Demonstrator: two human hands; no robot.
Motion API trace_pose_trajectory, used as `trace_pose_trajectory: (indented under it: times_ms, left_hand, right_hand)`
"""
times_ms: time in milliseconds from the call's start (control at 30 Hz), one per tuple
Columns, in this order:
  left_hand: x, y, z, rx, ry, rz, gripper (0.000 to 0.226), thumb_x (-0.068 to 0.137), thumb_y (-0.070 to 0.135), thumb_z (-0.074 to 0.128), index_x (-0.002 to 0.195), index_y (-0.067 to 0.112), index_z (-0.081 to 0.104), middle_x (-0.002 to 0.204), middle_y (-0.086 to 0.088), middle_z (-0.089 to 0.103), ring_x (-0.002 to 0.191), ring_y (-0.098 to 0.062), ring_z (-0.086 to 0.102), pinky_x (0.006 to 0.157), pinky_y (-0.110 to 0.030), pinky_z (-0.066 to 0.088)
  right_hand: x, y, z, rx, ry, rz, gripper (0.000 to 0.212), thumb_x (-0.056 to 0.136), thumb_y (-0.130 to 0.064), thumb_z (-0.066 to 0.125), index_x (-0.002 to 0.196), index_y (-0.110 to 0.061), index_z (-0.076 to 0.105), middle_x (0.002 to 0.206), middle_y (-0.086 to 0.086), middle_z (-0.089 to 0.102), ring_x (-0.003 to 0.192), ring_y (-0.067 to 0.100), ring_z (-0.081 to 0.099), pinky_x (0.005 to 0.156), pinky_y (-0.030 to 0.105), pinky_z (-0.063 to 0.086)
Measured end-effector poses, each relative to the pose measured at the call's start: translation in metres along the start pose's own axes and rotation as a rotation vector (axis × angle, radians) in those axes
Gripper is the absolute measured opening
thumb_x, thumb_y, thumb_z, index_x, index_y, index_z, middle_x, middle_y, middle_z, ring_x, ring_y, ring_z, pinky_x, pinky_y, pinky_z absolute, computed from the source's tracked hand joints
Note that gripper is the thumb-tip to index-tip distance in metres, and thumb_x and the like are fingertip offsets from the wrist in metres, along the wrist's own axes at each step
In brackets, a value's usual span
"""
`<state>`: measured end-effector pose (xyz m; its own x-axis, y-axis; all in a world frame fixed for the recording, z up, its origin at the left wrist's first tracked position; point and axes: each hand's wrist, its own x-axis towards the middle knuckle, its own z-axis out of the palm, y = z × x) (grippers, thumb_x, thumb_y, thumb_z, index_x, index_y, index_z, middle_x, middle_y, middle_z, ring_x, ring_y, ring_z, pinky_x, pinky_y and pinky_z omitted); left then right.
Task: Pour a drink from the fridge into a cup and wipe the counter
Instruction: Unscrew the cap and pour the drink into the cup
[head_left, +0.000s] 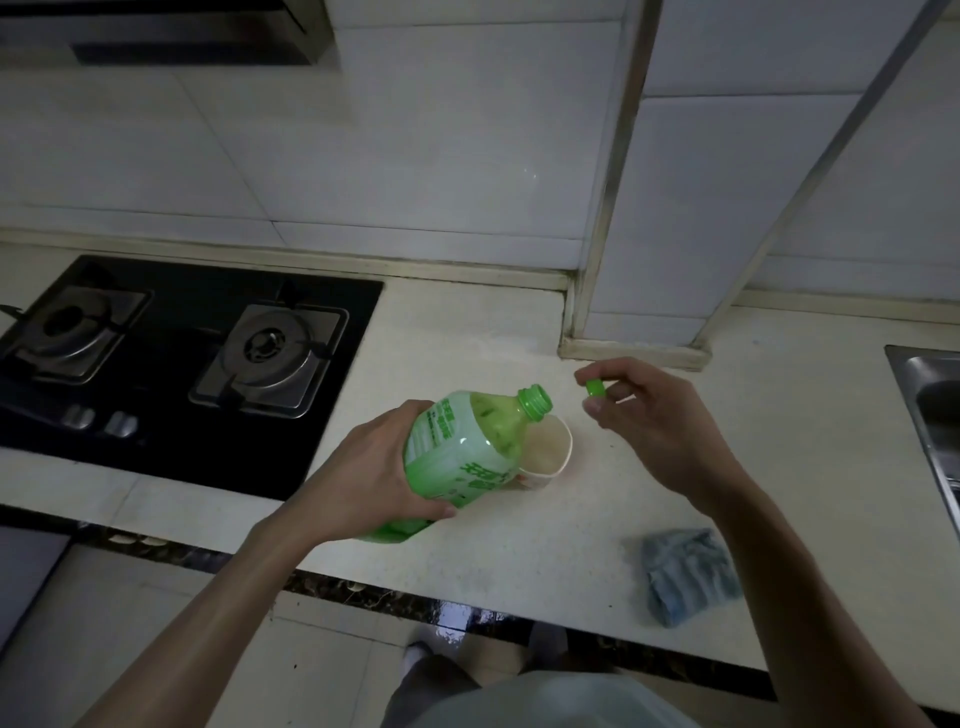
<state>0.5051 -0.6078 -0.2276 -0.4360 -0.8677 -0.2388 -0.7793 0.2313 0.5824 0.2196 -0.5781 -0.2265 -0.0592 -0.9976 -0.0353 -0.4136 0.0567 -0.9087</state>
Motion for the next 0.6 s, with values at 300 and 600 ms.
trace_pose_trajectory:
  times_ms: [300,600]
  left_hand:
    - [0.005,-0.016,0.002,0.162,-0.027,-0.051,0.093,0.052,0.053,0.086,0.13,0.034,0.039,0.112,0.015,0.056,0.098,-0.007,0.055,0.083,-0.032,0.051]
    - [0.008,-0.016,0.008,0.208,-0.067,-0.064,0.093,0.053,0.053,0.086,0.13,0.032,0.039,0.113,0.012,0.055,0.097,-0.009,0.056,0.082,-0.035,0.053]
  right_hand:
    - [-0.012,0.054,0.027,0.01,0.046,0.191,0.019,0.091,-0.022,0.066,0.11,-0.023,0.066,0.093,-0.008,0.07,0.066,0.007,0.068,0.064,0.021,0.056]
    - [-0.022,0.069,0.034,0.022,0.036,0.261,0.018,0.09,-0.022,0.067,0.107,-0.026,0.067,0.097,-0.006,0.07,0.066,0.011,0.069,0.068,0.028,0.058]
